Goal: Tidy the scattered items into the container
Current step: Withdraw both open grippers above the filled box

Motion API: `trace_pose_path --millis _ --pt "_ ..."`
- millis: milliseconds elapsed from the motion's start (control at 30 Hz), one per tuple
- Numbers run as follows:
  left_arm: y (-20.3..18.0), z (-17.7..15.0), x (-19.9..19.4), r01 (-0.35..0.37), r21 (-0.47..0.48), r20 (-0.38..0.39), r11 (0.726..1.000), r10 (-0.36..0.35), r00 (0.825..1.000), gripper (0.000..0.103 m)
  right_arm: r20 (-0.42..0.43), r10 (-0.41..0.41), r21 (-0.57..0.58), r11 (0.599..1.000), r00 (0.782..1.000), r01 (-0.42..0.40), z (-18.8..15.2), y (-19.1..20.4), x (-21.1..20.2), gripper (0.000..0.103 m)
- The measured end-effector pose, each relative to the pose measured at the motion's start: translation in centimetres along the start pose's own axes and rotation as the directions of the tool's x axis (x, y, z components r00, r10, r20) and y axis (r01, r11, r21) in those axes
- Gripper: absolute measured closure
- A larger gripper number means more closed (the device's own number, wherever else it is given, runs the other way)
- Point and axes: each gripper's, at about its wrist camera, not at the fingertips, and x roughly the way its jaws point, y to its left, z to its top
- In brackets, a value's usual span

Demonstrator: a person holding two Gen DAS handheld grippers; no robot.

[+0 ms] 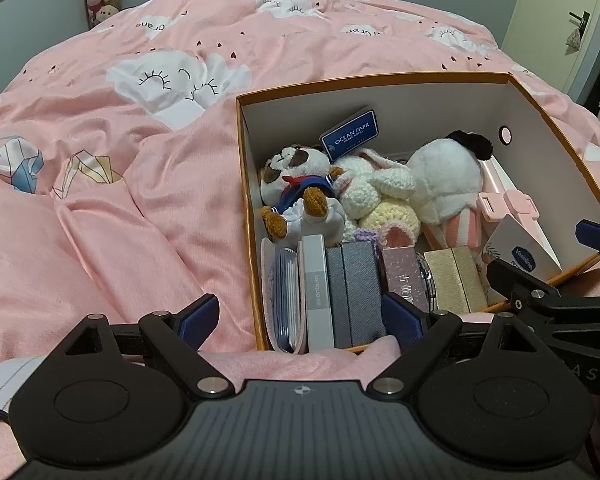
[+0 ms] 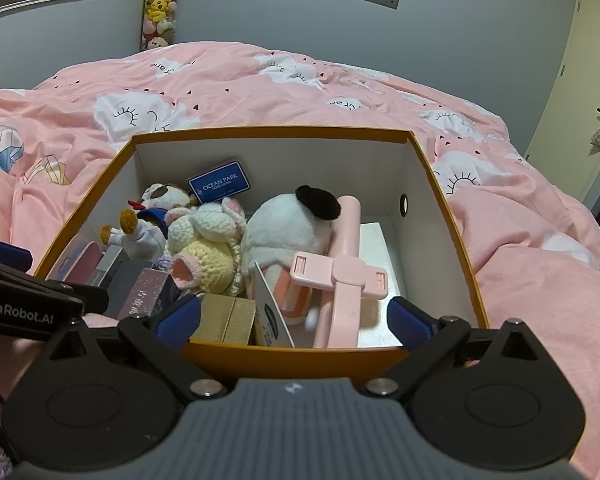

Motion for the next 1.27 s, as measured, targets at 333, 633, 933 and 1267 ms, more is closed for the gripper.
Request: trace_pose_path --millis 333,633,933,1267 --pt "0.07 0.07 0.25 0.004 -0.008 -0.010 1.000 -0.004 1.000 0.000 0.000 0.000 0.001 1.000 1.000 0.000 -0.01 0.02 -0.02 0.002" --pt "0.10 0.08 0.36 0.004 -0.009 -0.013 1.000 -0.004 1.000 0.000 -0.001 0.001 0.001 1.000 1.000 -0.001 0.00 0.04 0.01 0.002" --pt "0.10 0.10 0.39 0.004 -0.009 -0.013 1.000 -0.004 1.000 0.000 -0.002 0.001 0.001 1.000 1.000 -0.001 0.01 0.03 0.02 0.002" --pt "0.10 0.10 0.43 0.004 -0.010 -0.013 1.000 -0.004 1.000 0.000 -0.002 0.001 0.001 1.000 1.000 -0.001 0.03 0.03 0.02 0.002"
